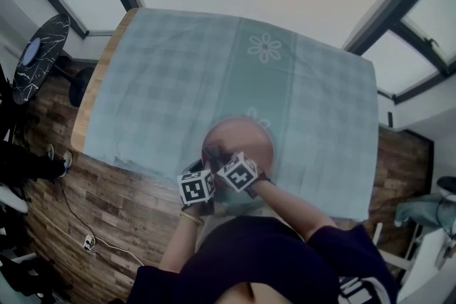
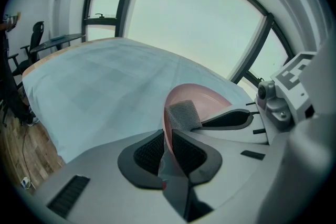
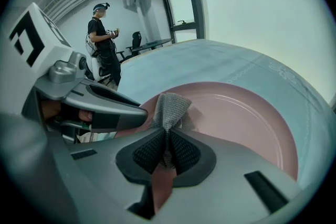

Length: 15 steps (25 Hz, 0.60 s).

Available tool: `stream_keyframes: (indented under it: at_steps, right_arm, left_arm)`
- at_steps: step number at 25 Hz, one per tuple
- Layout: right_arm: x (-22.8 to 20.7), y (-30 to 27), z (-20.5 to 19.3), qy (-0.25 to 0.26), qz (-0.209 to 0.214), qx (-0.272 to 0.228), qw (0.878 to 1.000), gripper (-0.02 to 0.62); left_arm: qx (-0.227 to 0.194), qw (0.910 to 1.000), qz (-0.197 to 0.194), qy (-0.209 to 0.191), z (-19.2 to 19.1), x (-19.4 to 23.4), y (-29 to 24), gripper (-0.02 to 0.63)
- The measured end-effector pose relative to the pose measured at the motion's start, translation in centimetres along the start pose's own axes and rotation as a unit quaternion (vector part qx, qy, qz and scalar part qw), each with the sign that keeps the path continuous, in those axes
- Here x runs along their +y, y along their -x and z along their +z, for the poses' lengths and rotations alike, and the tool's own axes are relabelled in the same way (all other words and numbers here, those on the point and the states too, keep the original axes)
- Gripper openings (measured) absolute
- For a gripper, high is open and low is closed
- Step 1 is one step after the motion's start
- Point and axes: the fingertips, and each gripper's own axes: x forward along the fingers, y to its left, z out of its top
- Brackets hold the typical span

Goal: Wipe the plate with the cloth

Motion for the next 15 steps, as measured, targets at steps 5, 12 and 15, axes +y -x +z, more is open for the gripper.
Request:
stream_keyframes:
  at_steps: [5,12,15]
  right_arm:
    - [0.8,0.3,-0.6,-0.002,0.007,0.001,1.0,0.032]
    - [2.0,0.6,-1.6,-0.015,0.027,0.005,1.0,0.032]
    - [2.4,0.8,-1.8,-0.022,0.04,0.006,0.999,0.032]
  left_arm:
    - [-0.001,1.0,0.001,0.0,0.0,0.0,0.0,0.061]
    - [0.001,1.0,0.002,0.001,0.0,0.0,0.1,0.061]
    - [-0.004,1.0,-0.002,-0.001,0.2,-0.2,0.0,0.061]
